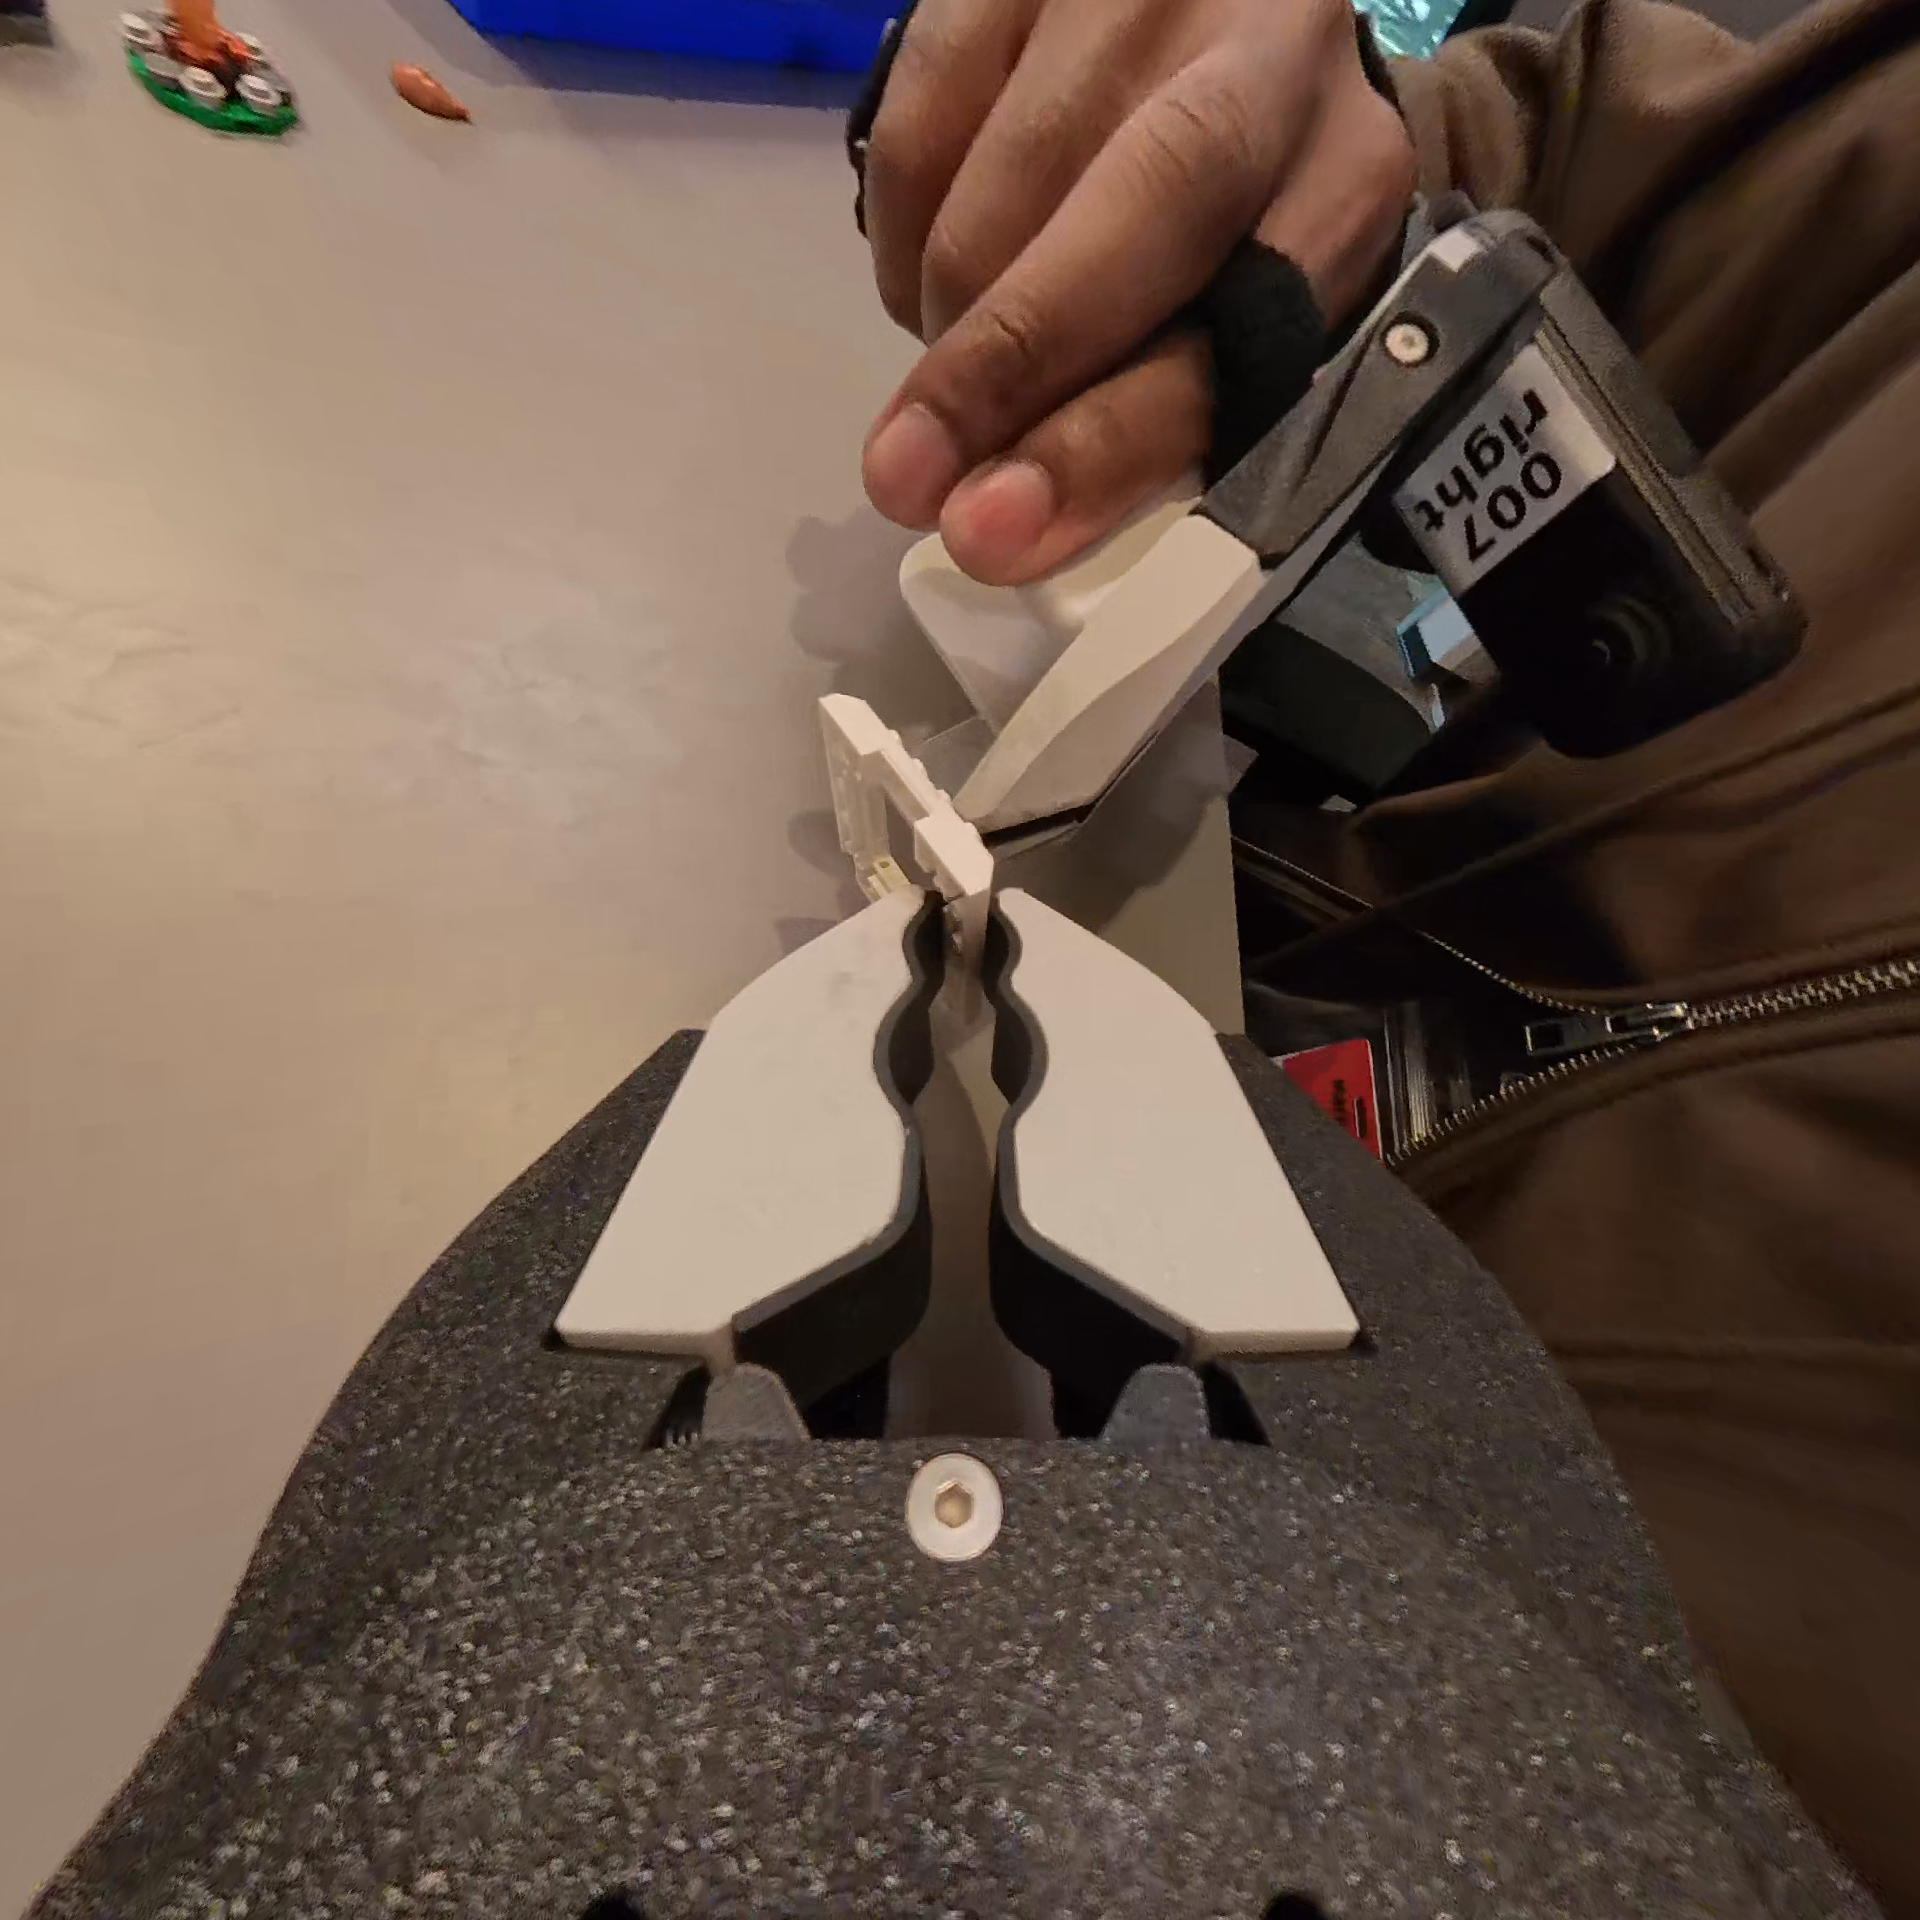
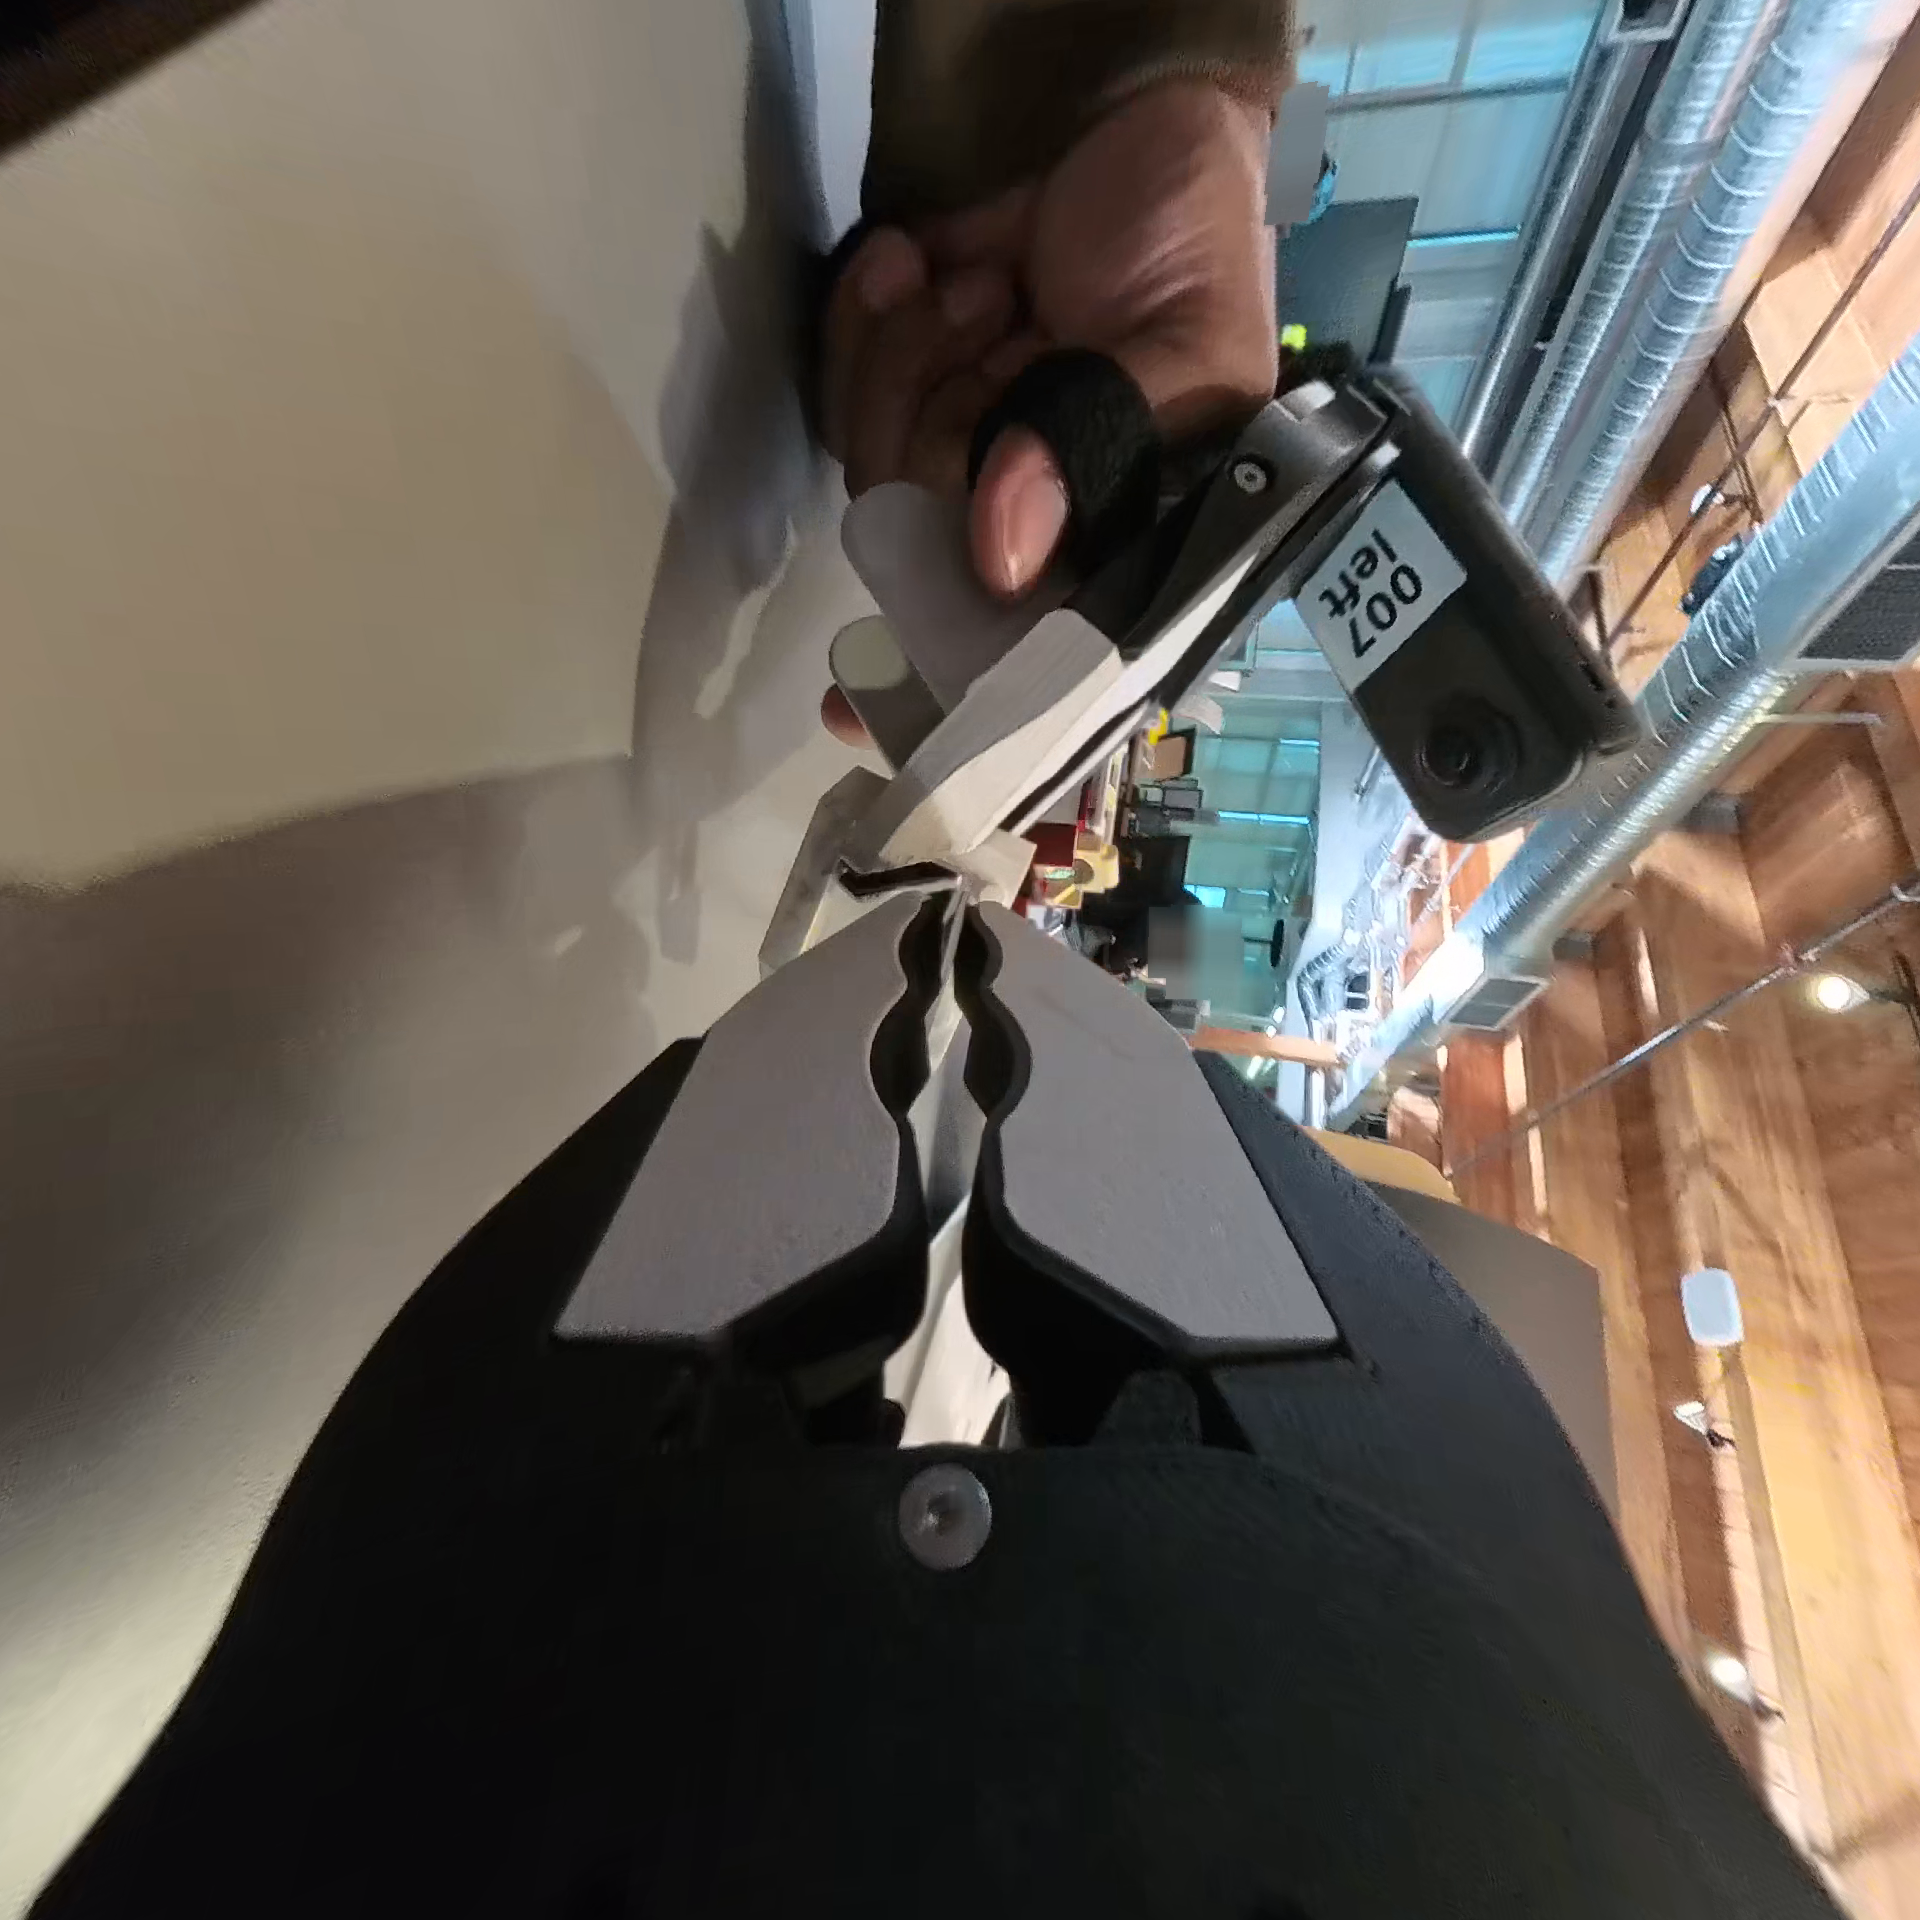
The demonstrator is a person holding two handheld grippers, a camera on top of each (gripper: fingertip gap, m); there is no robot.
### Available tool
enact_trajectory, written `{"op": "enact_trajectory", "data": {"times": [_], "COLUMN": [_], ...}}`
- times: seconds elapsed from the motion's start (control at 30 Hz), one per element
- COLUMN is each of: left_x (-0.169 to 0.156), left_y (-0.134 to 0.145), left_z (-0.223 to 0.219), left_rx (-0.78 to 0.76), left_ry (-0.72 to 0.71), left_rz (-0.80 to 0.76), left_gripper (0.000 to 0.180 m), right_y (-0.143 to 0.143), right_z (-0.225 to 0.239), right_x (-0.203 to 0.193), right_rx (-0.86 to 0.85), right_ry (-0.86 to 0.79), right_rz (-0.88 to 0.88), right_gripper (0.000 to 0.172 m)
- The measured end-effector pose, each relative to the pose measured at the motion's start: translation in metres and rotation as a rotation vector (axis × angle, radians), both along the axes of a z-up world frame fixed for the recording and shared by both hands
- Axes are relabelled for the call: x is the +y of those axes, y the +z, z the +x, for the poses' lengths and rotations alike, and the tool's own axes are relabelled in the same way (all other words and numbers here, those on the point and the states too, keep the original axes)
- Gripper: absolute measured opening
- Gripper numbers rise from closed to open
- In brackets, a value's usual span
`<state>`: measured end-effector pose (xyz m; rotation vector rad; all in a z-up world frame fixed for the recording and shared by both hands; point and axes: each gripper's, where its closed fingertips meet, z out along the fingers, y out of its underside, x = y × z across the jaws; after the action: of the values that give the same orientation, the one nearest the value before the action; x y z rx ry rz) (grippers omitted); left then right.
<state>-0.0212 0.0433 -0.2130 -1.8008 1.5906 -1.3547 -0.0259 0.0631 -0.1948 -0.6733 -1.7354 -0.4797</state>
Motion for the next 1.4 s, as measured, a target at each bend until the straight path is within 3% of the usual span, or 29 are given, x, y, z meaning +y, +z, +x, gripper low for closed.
{"op": "enact_trajectory", "data": {"times": [0.33,0.9,1.4], "left_x": [0.002,0.047,0.048], "left_y": [-0.006,-0.029,-0.032], "left_z": [0.006,0.064,0.063], "left_rx": [0.043,0.172,0.196], "left_ry": [-0.002,-0.029,-0.038], "left_rz": [-0.006,0.257,0.193], "left_gripper": [0.007,0.007,0.007], "right_y": [-0.003,-0.018,-0.019], "right_z": [0.005,0.062,0.059], "right_x": [-0.008,0.023,0.021], "right_rx": [0.052,0.113,0.144], "right_ry": [0.06,0.031,0.051], "right_rz": [-0.123,-0.193,-0.167], "right_gripper": [0.001,0.002,0.001]}}
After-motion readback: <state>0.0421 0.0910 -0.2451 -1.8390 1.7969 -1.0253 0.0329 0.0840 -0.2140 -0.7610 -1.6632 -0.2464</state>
